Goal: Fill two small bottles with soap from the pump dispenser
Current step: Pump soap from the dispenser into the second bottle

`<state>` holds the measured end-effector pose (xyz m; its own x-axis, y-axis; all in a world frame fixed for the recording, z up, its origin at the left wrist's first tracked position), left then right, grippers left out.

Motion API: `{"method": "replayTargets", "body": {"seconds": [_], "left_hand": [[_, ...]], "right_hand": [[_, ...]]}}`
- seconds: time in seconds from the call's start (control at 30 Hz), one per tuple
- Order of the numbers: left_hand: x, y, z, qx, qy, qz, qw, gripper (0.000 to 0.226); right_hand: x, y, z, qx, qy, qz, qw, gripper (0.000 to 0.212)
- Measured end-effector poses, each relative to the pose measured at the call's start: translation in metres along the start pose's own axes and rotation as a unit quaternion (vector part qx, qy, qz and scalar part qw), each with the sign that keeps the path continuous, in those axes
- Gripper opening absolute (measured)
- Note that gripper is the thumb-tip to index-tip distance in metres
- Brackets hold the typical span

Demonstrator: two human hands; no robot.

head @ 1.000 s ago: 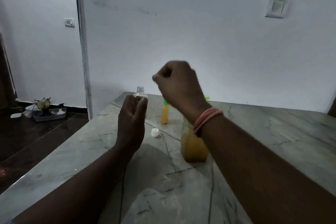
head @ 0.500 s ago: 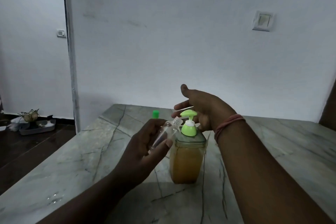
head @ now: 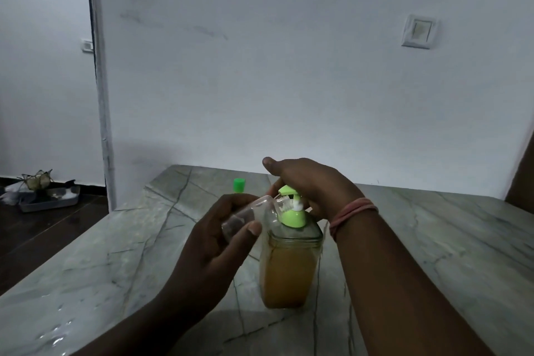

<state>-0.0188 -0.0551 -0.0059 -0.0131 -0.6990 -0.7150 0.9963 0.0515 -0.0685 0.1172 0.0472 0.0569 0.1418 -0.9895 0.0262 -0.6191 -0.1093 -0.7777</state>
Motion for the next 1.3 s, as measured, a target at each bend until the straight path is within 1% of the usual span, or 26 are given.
{"method": "replayTargets", "body": {"seconds": [0.1, 0.2, 0.23, 0.3, 0.37, 0.47, 0.57, 0.7, 0.8, 0.9, 1.07, 1.17, 1.23, 1.3], "left_hand": [[0.003, -0.003, -0.007, 0.047, -0.021, 0.010, 0.999, 0.033], [0.002, -0.007, -0.009, 0.078, -0.031, 0.024, 0.996, 0.031], [0.002, -0.010, -0.010, 0.089, -0.033, 0.034, 0.995, 0.031], [0.001, -0.013, -0.010, 0.096, -0.035, 0.041, 0.994, 0.032], [0.001, -0.013, -0.010, 0.080, -0.033, 0.037, 0.996, 0.032], [0.000, -0.013, -0.009, 0.060, -0.028, 0.041, 0.997, 0.031], [0.000, -0.011, -0.007, 0.040, -0.021, 0.035, 0.998, 0.030], [0.000, -0.008, -0.007, 0.034, -0.021, 0.027, 0.999, 0.028], [0.001, -0.004, -0.008, 0.036, -0.021, 0.019, 0.999, 0.035], [0.003, -0.001, -0.009, 0.047, -0.029, 0.007, 0.998, 0.039], [0.002, -0.001, -0.008, 0.068, -0.048, -0.008, 0.997, 0.029], [0.004, 0.000, -0.007, 0.092, -0.059, -0.018, 0.994, 0.035], [0.004, 0.002, -0.007, 0.099, -0.065, -0.026, 0.993, 0.041], [0.004, 0.004, -0.008, 0.098, -0.064, -0.029, 0.993, 0.041]], "right_hand": [[-0.005, 0.003, 0.003, -0.038, -0.008, -0.005, 0.999, 0.059], [-0.007, 0.005, 0.006, -0.073, -0.007, -0.010, 0.997, 0.057], [-0.007, 0.006, 0.007, -0.093, -0.001, -0.019, 0.995, 0.053], [-0.002, 0.007, 0.008, -0.108, 0.007, -0.028, 0.994, 0.042], [-0.001, 0.006, 0.006, -0.104, 0.006, -0.022, 0.994, 0.038], [-0.001, 0.004, 0.002, -0.066, -0.013, -0.005, 0.998, 0.038], [0.003, 0.004, 0.000, -0.058, -0.011, -0.006, 0.998, 0.038], [0.007, -0.002, -0.008, 0.022, -0.028, 0.011, 0.999, 0.039], [0.006, -0.002, -0.010, 0.067, -0.022, 0.035, 0.997, 0.055], [0.008, 0.005, -0.012, 0.111, -0.019, 0.032, 0.993, 0.056], [0.019, 0.002, -0.018, 0.132, -0.017, 0.014, 0.991, 0.054], [0.025, -0.002, -0.016, 0.124, 0.012, -0.016, 0.992, 0.059], [0.025, -0.003, -0.016, 0.119, 0.012, -0.010, 0.993, 0.057], [0.024, 0.000, -0.019, 0.131, -0.006, 0.002, 0.991, 0.051]]}}
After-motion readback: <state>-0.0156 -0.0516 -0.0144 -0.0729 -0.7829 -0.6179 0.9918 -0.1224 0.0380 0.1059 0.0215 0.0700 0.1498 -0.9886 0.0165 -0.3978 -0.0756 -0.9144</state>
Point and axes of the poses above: each hand's wrist, its own x-axis away from the middle knuckle, its own y-axis out of the palm, z = x × y, the point moved 8 cm from there along -x, towards the middle knuckle, and after that the axes turned 4 degrees about x, right-handed, at the moved point
